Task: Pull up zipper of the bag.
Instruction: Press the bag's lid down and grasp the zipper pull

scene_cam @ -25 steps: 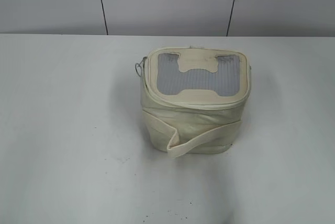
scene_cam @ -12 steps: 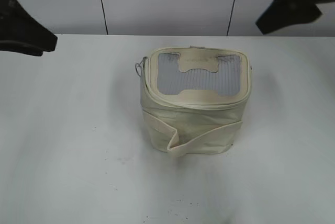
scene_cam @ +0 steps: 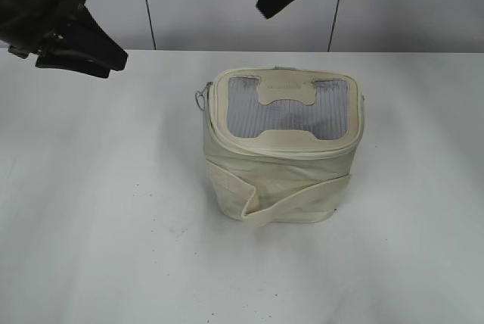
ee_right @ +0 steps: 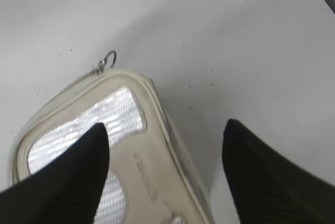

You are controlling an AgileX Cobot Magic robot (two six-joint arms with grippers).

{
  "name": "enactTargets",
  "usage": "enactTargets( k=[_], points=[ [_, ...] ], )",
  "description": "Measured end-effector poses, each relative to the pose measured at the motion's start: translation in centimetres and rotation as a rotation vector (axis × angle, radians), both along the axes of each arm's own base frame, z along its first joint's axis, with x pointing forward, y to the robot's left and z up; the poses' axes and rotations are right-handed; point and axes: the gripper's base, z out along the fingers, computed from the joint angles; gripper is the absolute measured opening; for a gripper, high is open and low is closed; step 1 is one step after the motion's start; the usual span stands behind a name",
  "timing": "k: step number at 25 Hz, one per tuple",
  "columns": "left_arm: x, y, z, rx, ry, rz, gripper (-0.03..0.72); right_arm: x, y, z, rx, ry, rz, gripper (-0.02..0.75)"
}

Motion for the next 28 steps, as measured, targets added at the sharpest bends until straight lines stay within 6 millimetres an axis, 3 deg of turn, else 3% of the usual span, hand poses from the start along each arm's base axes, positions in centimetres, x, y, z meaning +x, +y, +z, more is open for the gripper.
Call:
enactTargets(
  k=[5, 9, 15, 20, 25, 28],
  points=[
    [1.8, -0.8, -1.6, -0.017, 0.040, -0.059, 0.318, 0.4, 4.2, -3.9, -0.026, 0.054, 0.087, 0.503],
    [2.1, -2.2, -2.2, -0.010, 0.031, -0.124, 0.318, 0.5, 5.5, -6.6, -0.058, 0.100, 0.115, 0.503],
    [2.5, -4.7, -1.8, 0.006, -0.008, -0.206, 0.318, 1.4, 4.7, -8.6, -0.156, 0.096, 0.108, 0.502],
    [2.8, -5.5, -2.2, 0.038, -0.020, -0.239, 0.318, 2.2, 3.7, -9.2, -0.160, 0.108, 0.084, 0.496],
    [3.1, -5.6, -2.8, 0.055, -0.019, -0.238, 0.326, 2.2, 3.6, -9.2, -0.155, 0.111, 0.086, 0.401],
    [3.2, -5.4, -2.7, 0.086, -0.036, -0.249, 0.374, 2.2, 3.7, -9.6, -0.145, 0.126, 0.093, 0.356]
  ],
)
